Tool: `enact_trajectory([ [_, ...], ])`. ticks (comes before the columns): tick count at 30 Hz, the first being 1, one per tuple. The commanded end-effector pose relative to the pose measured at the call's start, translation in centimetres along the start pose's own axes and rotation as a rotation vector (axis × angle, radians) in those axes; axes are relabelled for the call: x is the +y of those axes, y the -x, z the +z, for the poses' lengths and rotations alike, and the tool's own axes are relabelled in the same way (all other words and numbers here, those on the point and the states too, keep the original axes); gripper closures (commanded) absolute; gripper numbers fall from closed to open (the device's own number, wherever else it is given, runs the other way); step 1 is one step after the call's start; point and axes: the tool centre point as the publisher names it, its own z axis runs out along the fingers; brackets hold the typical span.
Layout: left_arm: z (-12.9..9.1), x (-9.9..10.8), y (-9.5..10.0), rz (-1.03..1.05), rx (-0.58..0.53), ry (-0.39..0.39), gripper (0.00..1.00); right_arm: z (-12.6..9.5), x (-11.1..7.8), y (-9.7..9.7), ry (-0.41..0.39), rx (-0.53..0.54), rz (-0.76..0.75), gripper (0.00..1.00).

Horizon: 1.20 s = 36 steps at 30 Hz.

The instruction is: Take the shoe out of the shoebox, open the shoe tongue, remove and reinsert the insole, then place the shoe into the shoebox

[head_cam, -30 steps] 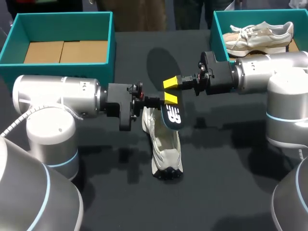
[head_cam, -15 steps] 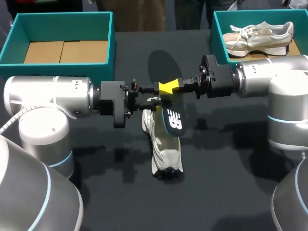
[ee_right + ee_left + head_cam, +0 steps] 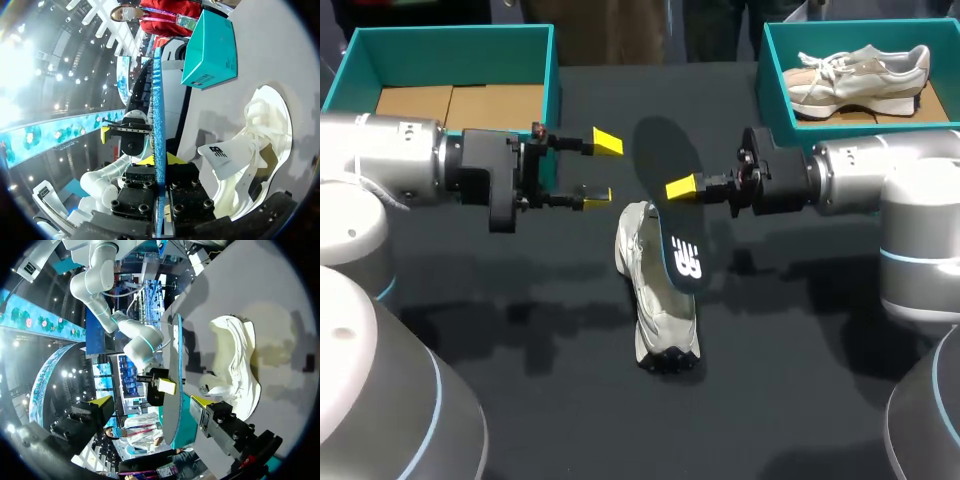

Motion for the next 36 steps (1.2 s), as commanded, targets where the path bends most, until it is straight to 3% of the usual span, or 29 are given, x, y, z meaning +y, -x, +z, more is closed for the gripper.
enact_trajectory([
  [1,-0.7,0.0,0.0,0.001,0.002,-0.005,0.00,0.1,0.0,0.1,0.000,-0.001,0.000,1.00],
  [7,-0.7,0.0,0.0,0.001,0.002,-0.005,0.00,0.1,0.0,0.1,0.000,-0.001,0.000,1.00],
  [11,-1.6,1.3,1.1,0.000,0.039,-0.008,0.00,0.1,0.0,0.1,0.000,-0.001,0.000,1.00],
  [20,-2.3,3.9,4.1,0.009,0.332,-0.074,0.00,0.1,0.0,0.1,0.000,-0.001,0.000,1.00],
  [36,-1.1,3.8,8.7,0.049,0.790,-0.146,0.00,0.1,0.0,0.1,0.000,-0.001,0.000,1.00],
])
